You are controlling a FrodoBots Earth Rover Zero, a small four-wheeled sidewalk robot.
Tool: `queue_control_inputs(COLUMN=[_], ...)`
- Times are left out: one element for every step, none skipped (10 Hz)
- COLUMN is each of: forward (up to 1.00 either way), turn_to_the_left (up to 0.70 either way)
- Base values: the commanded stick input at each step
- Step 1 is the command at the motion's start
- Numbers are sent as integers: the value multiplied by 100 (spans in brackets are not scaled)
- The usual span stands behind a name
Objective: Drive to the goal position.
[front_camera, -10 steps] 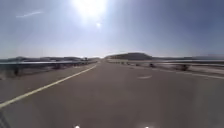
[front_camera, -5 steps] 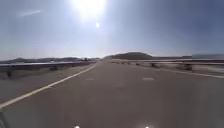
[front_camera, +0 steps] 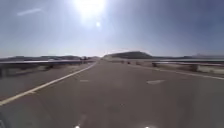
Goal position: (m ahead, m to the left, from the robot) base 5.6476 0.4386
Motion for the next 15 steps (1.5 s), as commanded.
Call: queue_control_inputs(forward=[100, 100, 100, 100, 100, 100, 100, 100, 100, 100, 100, 100, 100, 100, 100], turn_to_the_left=[0, 0, 0, 0, 0, 0, 0, 0, 0, 0, 0, 0, 0, 0, 0])
